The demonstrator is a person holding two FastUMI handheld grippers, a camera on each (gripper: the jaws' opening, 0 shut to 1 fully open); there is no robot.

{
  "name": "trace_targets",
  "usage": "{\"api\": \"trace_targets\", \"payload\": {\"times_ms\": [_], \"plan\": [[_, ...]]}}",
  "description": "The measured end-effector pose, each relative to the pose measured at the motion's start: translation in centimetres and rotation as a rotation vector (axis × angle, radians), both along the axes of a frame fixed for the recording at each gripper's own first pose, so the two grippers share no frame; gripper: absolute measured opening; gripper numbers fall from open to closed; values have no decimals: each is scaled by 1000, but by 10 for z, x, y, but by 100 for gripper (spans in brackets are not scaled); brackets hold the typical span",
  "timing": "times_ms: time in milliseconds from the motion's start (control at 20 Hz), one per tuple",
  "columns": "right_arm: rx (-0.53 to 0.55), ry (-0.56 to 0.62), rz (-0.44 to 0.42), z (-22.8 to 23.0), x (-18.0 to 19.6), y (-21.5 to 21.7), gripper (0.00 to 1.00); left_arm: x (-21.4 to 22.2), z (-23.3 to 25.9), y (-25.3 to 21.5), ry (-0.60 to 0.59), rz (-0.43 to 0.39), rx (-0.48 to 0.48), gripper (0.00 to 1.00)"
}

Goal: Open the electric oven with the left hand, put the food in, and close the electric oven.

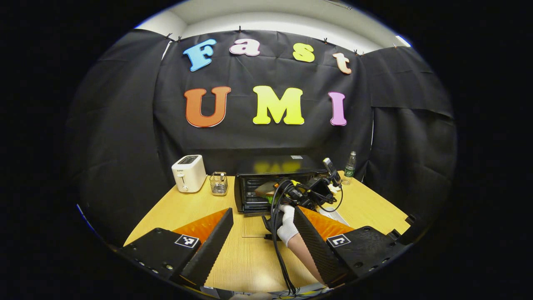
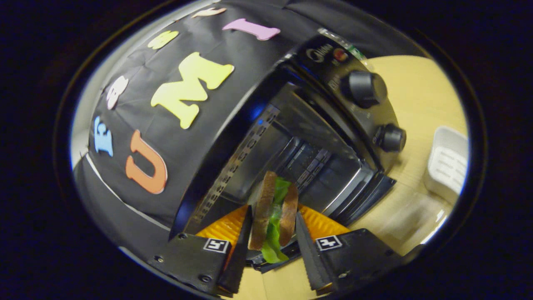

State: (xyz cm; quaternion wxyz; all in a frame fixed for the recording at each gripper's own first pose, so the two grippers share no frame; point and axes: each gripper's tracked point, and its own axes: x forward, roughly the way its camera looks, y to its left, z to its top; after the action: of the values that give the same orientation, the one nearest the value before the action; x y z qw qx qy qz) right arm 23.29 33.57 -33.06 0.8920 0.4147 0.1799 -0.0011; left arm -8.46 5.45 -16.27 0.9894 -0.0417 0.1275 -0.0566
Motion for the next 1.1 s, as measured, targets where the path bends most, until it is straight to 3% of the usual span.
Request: {"api": "trace_targets", "payload": {"times_ms": [50,150,200,250,350,550,600,650,700,750,800,850,900,950,1000,1100], "plan": [[-85,30,30,-6,-2,1,60,-1,0,0,-2,-1,-3,95],[-204,40,50,-6,-8,-9,96,-1,4,3,-15,5,-2,96],[-247,25,46,-2,-11,-15,100,0,5,5,-17,10,0,95],[-281,8,36,3,-13,-20,94,-1,5,6,-17,13,1,95],[-356,-9,38,8,-16,-30,93,-1,5,7,-19,16,2,96],[-401,-34,68,28,-42,-46,94,-1,6,11,-31,26,9,96],[-422,-48,82,38,-50,-52,100,-1,7,12,-38,32,9,96],[-449,-54,80,47,-59,-63,94,0,9,13,-40,36,4,96],[-466,-75,72,62,-67,-75,94,1,11,12,-47,41,-4,95],[-482,-100,75,79,-76,-83,100,1,13,11,-54,43,-12,95],[-508,-117,77,94,-86,-93,94,1,14,10,-57,44,-12,95],[-552,-138,76,107,-94,-104,94,2,14,9,-57,43,-10,95],[-585,-161,85,123,-104,-113,100,2,15,7,-61,43,-6,95],[-619,-188,93,139,-116,-122,94,2,16,7,-68,45,4,95],[-655,-209,100,154,-128,-132,100,2,15,5,-69,44,15,95],[-720,-262,102,186,-152,-158,94,4,9,2,-67,44,31,95]]}}
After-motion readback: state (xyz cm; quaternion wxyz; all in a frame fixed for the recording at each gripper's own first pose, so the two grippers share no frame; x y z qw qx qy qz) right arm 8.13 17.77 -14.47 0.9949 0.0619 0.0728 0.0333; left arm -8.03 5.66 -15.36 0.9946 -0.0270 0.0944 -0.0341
